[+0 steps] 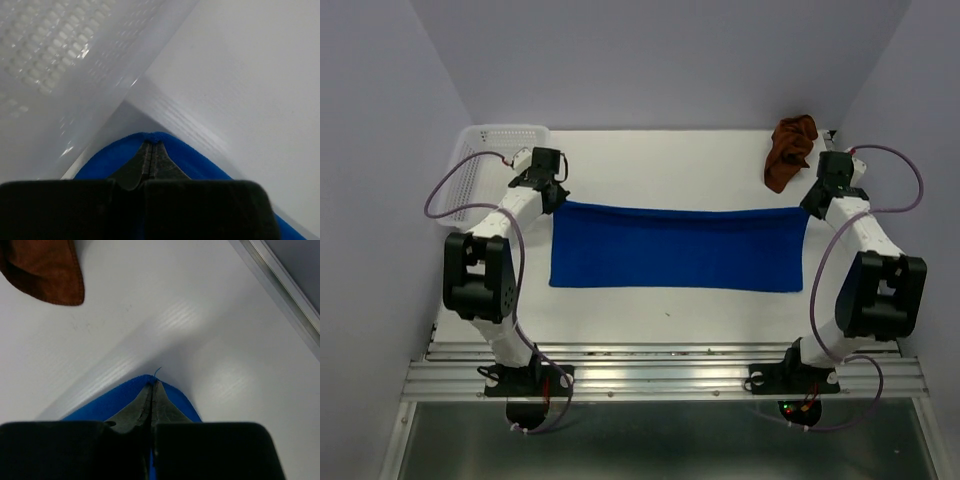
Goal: Roll the towels
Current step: Flatten the towel, then fold the towel
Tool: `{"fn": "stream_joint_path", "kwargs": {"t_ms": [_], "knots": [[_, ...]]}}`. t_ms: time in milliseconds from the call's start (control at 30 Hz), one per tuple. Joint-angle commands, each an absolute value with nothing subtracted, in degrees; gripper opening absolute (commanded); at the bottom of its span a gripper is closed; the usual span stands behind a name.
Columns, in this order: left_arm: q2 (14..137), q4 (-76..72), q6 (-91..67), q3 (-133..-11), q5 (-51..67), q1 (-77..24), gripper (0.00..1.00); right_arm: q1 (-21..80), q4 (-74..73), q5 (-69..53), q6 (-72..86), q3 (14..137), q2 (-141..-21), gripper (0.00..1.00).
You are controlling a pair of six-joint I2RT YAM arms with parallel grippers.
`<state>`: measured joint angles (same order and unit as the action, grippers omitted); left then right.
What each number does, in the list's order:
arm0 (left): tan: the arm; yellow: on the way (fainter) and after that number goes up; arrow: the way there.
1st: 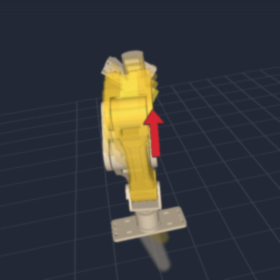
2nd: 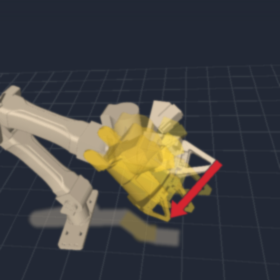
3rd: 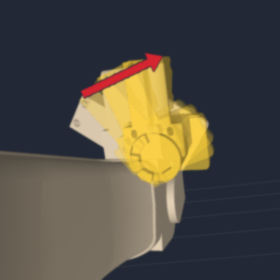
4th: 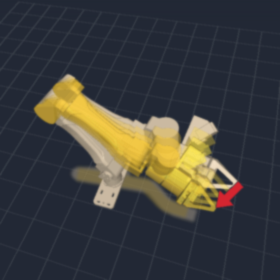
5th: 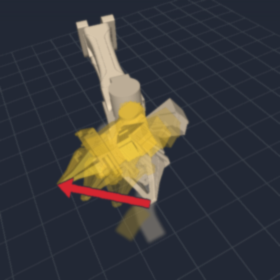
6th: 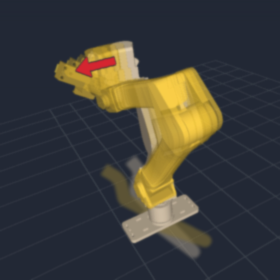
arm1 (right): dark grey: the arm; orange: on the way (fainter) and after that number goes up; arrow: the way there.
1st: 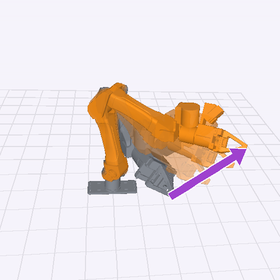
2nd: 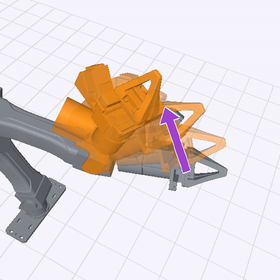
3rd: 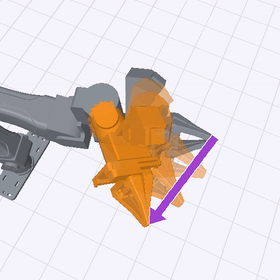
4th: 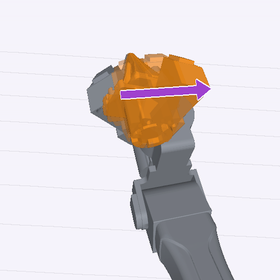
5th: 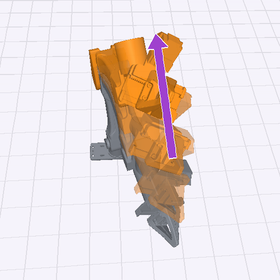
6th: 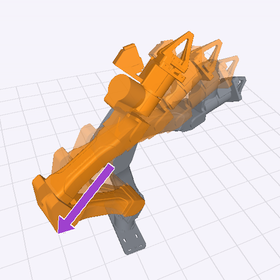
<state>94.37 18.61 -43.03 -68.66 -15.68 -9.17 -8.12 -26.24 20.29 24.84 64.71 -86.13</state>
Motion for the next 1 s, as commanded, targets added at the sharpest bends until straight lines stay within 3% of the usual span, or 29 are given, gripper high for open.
{"fn": "stream_joint_path", "kwargs": {"t_ms": [0,133,433,967], "knots": [[100.8,13.4,-39.9,-78.5,-15.5,-8.7,0.0,-10.4,-16.4,16.4,21.0,71.7,-93.0,0.01],[106.4,14.3,-38.6,-85.8,-15.4,-8.4,0.0,-11.5,-14.8,13.5,19.3,77.1,-98.8,0.01],[110.7,13.8,-36.9,-90.1,-14.6,-7.8,0.0,-13.8,-14.0,9.8,16.1,82.4,-103.2,0.01],[104.4,19.2,-36.7,-81.7,-13.8,-7.8,0.0,-15.4,-19.1,9.6,18.1,70.6,-92.6,0.01]]}}
